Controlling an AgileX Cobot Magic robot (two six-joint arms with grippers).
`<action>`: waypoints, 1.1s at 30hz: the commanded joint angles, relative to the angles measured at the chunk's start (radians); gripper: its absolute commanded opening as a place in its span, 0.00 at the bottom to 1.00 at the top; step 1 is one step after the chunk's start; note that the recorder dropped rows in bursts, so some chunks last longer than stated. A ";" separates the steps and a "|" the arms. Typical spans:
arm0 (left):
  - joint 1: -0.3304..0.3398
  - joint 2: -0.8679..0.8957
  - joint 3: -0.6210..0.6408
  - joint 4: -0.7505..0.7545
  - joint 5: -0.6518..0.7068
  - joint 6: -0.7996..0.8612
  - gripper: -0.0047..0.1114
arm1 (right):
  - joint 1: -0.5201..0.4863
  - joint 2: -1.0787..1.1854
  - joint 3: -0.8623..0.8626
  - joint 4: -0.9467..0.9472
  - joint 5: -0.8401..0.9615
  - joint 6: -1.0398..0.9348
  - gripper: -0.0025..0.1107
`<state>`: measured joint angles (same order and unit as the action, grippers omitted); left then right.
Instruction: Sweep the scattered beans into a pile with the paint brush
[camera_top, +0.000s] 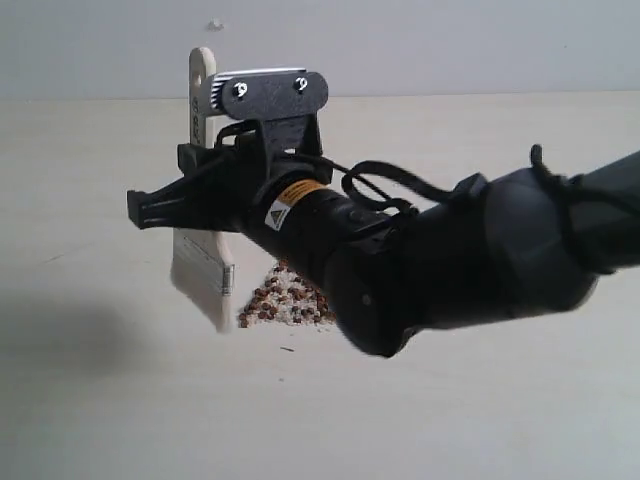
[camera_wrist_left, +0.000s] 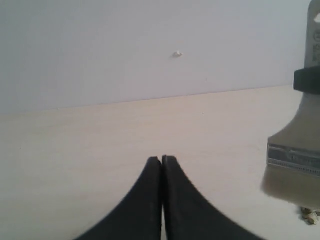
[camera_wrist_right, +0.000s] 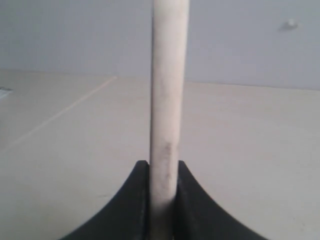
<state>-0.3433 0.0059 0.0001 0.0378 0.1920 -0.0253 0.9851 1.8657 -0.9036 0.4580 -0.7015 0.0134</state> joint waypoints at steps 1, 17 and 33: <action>-0.004 -0.006 0.000 -0.007 -0.004 -0.006 0.04 | 0.086 0.000 0.000 0.301 -0.005 -0.284 0.02; -0.004 -0.006 0.000 -0.007 -0.004 -0.006 0.04 | 0.109 0.113 0.000 0.338 -0.111 -0.186 0.02; -0.004 -0.006 0.000 -0.007 -0.004 -0.006 0.04 | 0.109 -0.033 0.000 0.506 -0.184 -0.417 0.02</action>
<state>-0.3433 0.0059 0.0001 0.0378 0.1920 -0.0253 1.0920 1.8881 -0.9036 0.9494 -0.8730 -0.3474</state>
